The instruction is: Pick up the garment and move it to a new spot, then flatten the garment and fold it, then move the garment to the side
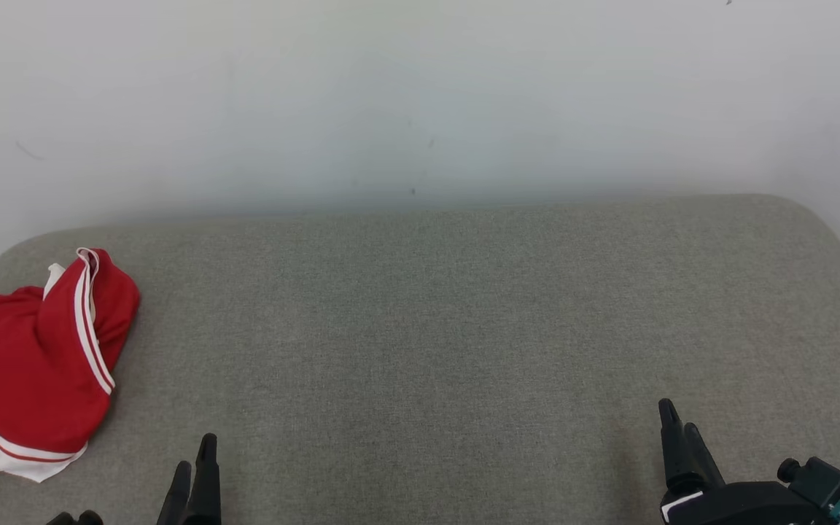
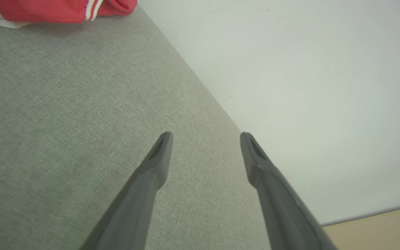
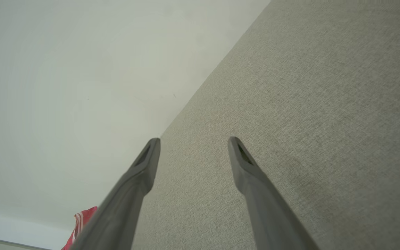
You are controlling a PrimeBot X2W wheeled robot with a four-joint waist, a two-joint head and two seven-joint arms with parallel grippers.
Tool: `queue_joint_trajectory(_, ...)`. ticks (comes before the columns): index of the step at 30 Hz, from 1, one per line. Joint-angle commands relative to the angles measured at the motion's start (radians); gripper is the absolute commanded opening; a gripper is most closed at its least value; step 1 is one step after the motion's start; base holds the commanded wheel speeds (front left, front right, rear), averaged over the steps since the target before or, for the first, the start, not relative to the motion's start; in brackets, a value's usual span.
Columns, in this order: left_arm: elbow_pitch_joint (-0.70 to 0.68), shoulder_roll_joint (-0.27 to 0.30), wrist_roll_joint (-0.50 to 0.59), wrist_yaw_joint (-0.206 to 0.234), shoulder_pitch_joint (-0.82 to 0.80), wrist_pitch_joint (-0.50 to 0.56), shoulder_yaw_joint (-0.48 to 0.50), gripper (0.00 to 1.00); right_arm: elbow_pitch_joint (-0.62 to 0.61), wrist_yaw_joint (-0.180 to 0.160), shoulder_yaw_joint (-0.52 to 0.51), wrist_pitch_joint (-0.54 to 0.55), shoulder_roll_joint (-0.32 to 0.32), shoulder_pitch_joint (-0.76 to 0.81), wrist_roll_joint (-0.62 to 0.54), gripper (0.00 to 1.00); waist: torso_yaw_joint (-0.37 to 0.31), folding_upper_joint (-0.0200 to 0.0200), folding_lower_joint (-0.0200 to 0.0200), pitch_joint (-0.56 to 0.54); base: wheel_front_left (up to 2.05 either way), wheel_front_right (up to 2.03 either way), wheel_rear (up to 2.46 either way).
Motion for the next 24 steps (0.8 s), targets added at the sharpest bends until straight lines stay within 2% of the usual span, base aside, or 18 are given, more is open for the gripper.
queue_joint_trajectory(1,-0.015,0.005,0.033,0.000,0.000,-0.009,-0.003,1.00,-0.006,-0.001,0.005,-0.009,-0.003,-0.017,-0.028,1.00,0.000,0.0000,0.0000,-0.002,0.00,0.00,0.00)
queue_joint_trajectory(24,-0.032,0.008,0.411,0.017,-0.013,-0.078,0.008,1.00,0.014,-0.001,0.026,-0.056,-0.004,-0.034,-0.373,1.00,0.000,0.0000,0.0000,0.011,0.00,0.00,0.00)
